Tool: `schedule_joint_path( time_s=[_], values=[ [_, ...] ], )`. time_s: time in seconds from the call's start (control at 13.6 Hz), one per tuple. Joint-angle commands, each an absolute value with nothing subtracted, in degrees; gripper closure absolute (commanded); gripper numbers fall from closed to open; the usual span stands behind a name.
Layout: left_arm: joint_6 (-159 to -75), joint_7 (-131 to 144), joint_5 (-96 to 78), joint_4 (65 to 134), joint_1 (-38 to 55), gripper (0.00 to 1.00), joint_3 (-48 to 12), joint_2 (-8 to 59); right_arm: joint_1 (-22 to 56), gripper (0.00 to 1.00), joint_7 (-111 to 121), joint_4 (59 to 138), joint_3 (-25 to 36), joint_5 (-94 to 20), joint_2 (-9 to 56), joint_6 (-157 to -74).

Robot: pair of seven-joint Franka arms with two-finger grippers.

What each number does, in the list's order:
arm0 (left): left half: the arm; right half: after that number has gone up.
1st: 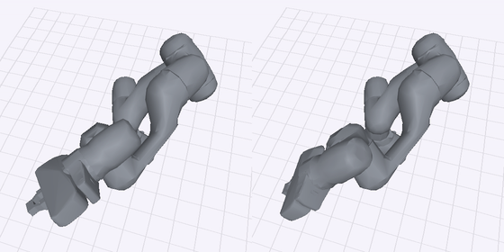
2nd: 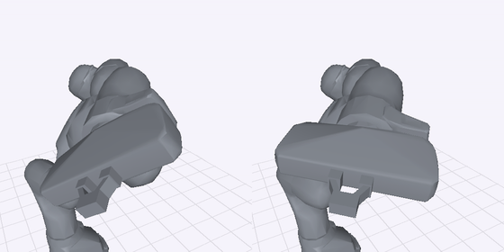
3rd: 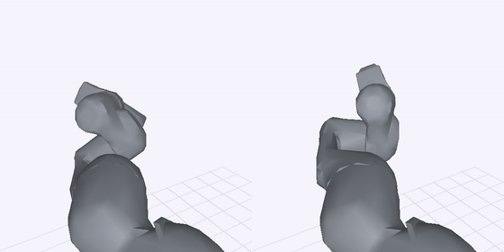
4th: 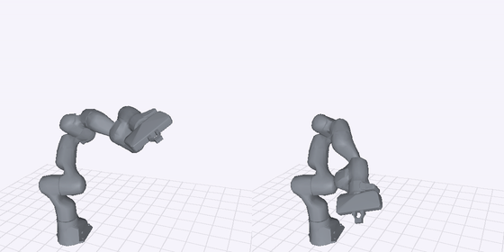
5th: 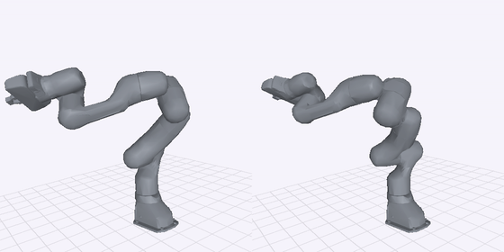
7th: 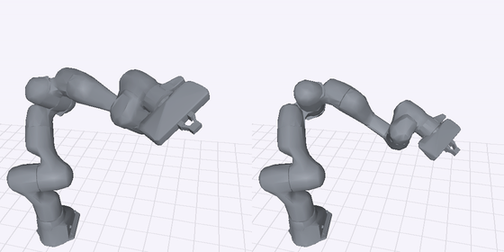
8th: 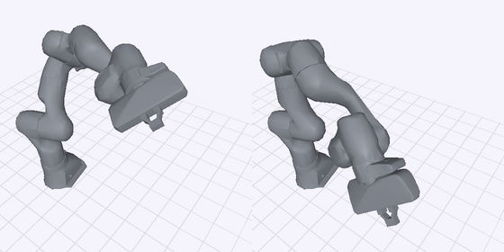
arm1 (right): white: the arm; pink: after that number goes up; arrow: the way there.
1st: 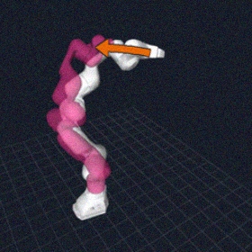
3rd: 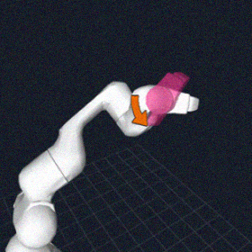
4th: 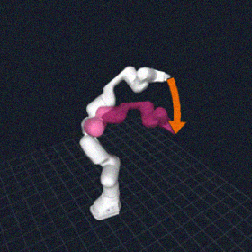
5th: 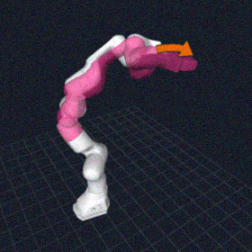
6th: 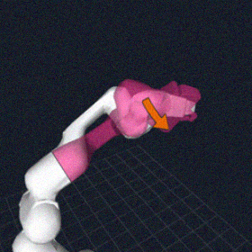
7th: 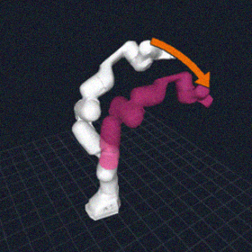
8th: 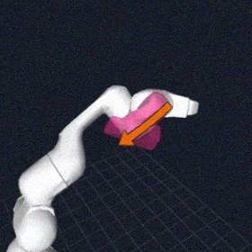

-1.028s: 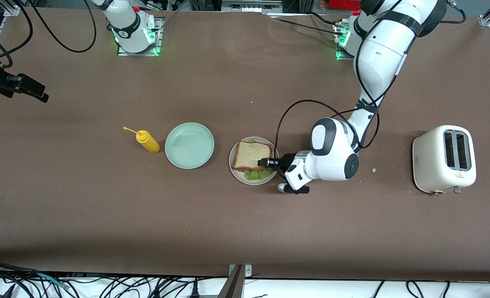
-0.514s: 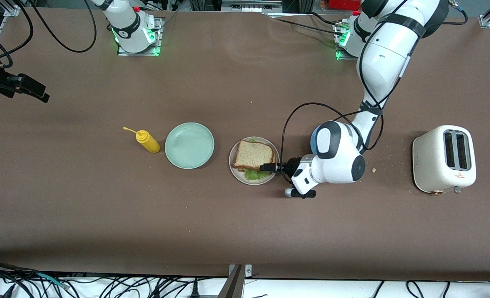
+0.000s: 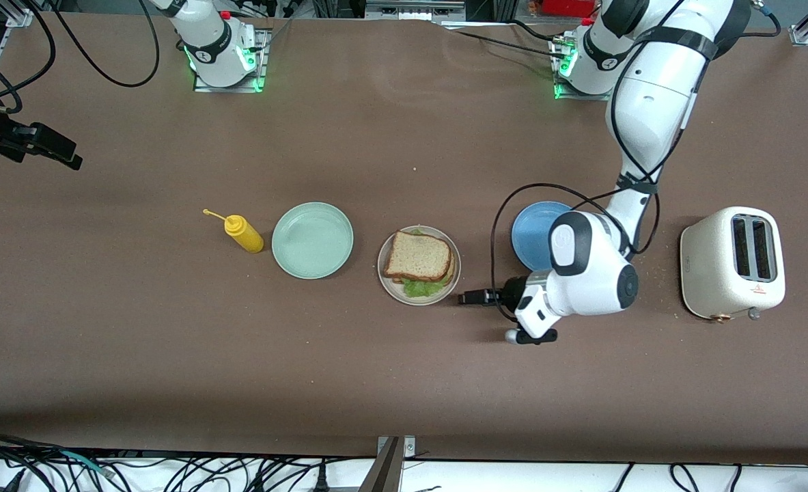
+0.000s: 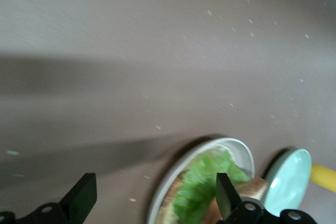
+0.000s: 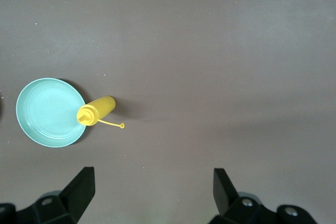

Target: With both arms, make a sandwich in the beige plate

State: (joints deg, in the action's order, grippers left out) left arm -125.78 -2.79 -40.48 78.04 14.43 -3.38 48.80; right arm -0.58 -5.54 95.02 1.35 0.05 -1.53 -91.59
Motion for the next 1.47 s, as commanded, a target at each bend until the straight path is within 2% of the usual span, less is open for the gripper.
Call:
schedule_joint_path(
  time_s=[0.0,0.29,0.66,1.25,1.4],
  values=[
    [-123.3,-3.0,-32.6,79.1,13.3,0.00,-1.3,45.1,-0.9,0.00,-4.8,93.6,1.2,-1.0,-1.0,-90.7],
    [-113.5,-3.3,-21.6,78.5,6.0,0.00,-1.3,40.9,-0.9,0.00,-4.9,93.6,1.2,-1.0,-1.0,-90.7],
    [-103.6,-3.4,-6.5,78.3,2.1,0.00,-1.3,34.3,-0.8,0.00,-4.8,93.6,1.1,-1.0,-1.0,-90.6],
    [-90.1,-3.4,8.1,78.4,1.8,0.00,-1.4,23.3,-0.7,0.00,-4.9,93.6,1.1,-1.0,-1.0,-90.4],
    [-88.3,-3.4,8.7,80.1,1.8,0.00,-1.3,18.2,-0.6,0.00,-5.0,93.6,1.0,-0.9,-1.1,-90.4]
  ],
)
